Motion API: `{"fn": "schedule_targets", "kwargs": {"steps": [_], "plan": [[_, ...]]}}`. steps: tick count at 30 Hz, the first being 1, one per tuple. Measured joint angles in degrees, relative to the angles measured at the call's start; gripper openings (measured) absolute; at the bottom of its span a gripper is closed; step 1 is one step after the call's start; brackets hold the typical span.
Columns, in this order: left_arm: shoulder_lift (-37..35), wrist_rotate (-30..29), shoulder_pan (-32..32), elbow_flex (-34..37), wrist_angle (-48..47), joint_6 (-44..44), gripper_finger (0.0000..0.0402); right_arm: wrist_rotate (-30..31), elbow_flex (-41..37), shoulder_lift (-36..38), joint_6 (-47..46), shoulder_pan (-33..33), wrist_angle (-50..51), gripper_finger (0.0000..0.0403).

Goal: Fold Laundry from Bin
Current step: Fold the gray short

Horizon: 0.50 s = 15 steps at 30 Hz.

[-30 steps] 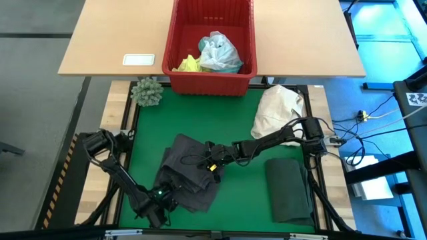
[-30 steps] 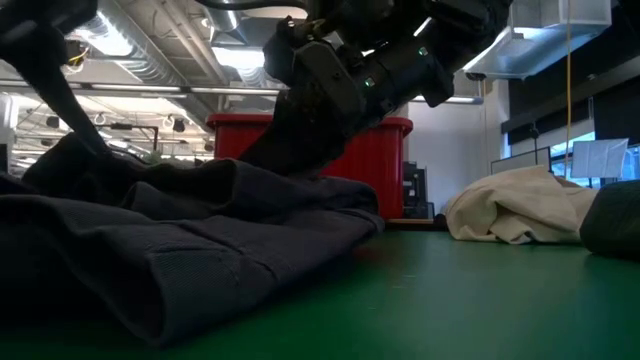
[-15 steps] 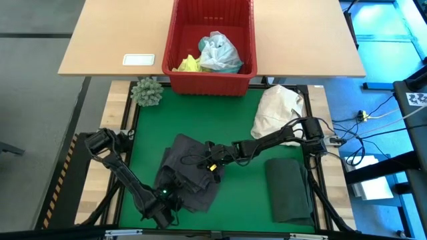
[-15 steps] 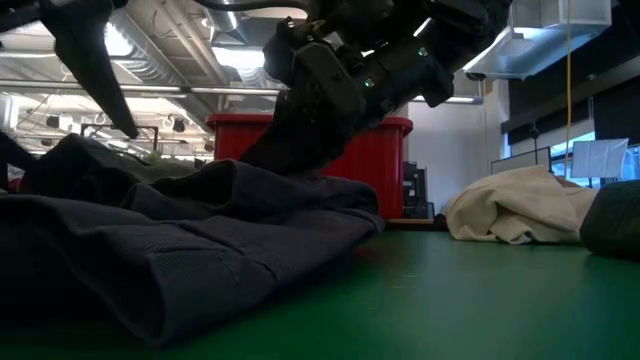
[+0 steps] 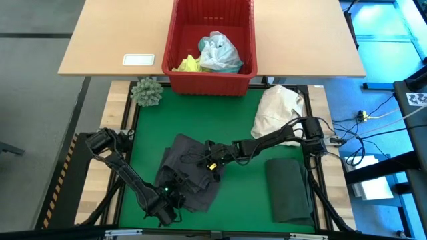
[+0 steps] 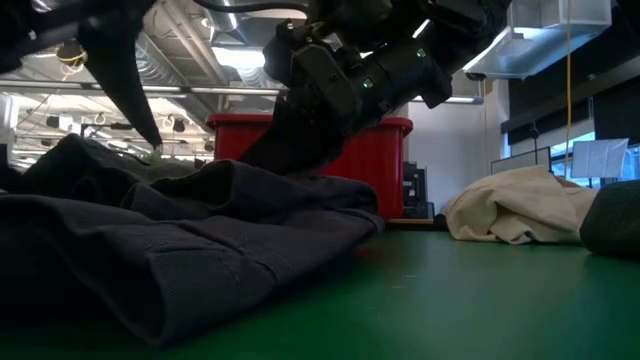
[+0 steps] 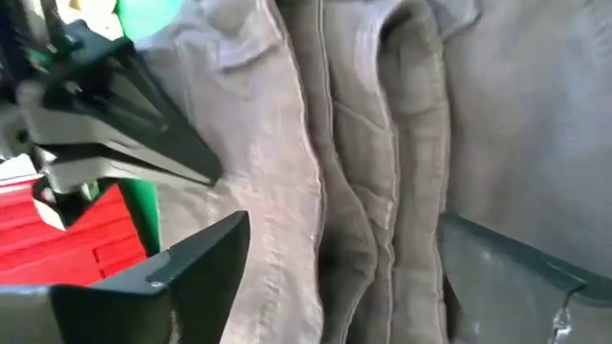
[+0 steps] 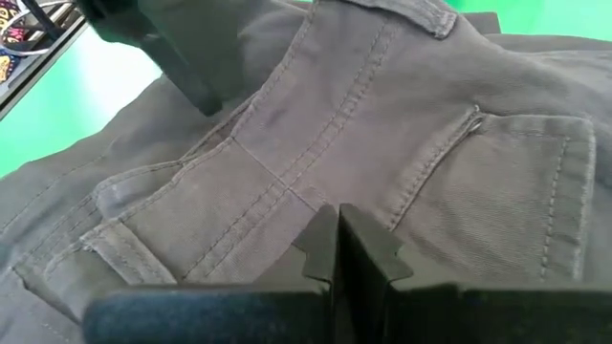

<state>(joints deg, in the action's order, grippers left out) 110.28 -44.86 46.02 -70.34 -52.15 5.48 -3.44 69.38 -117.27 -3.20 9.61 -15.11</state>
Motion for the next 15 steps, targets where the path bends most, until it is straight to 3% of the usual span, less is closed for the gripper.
{"fn": "schedule_targets", "kwargs": {"steps": [11, 15], "plan": [[0.00, 0.32, -1.11, 5.83, 2.83, -1.77, 0.0335, 0.00, 0.00, 0.00, 0.02, 0.00, 0.46, 0.0017], [0.00, -3.86, -1.31, 6.14, 3.97, -2.62, 0.0335, 0.00, 0.00, 0.00, 0.02, 0.00, 0.52, 0.0017]]}}
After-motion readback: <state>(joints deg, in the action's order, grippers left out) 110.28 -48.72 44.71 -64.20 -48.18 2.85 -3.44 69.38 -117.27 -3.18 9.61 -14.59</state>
